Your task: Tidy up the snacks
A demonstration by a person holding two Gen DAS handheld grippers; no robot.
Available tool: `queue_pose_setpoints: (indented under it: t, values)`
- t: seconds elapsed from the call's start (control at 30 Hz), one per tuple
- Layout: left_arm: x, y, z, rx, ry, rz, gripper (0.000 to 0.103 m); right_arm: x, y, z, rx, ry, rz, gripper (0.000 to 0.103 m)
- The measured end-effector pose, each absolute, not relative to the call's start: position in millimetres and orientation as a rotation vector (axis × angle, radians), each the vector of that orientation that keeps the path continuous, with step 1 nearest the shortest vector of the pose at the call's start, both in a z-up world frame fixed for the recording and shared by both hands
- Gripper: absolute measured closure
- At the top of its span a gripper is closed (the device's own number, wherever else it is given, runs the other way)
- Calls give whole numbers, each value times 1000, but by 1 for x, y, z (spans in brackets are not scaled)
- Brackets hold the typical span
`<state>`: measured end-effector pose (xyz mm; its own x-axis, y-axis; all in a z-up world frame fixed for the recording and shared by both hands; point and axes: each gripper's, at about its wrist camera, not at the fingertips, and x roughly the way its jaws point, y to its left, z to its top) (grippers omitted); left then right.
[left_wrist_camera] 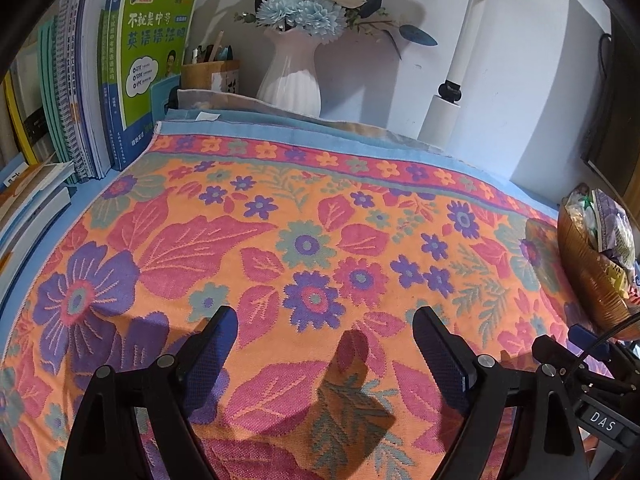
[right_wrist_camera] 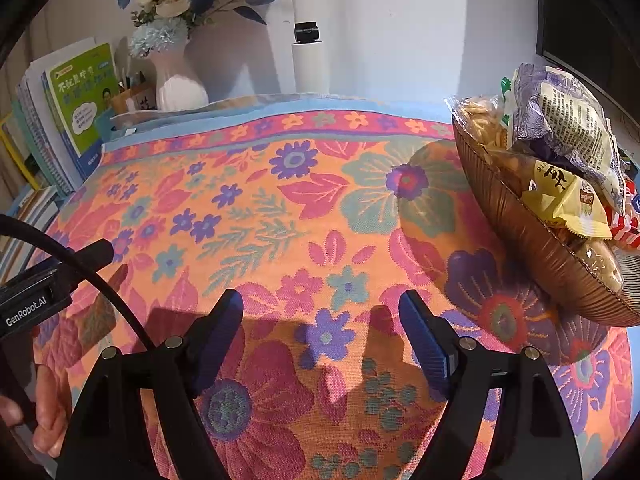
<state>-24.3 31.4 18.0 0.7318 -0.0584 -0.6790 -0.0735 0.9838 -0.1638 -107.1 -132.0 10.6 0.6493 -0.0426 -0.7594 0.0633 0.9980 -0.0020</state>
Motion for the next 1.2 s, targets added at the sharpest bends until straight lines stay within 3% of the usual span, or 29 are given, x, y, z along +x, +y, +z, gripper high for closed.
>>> queue_pose_setpoints:
  t: [1.2]
  values:
    - [-18,26,14,-149,799,-2,16,-106,-132,10,23,865,-58,23]
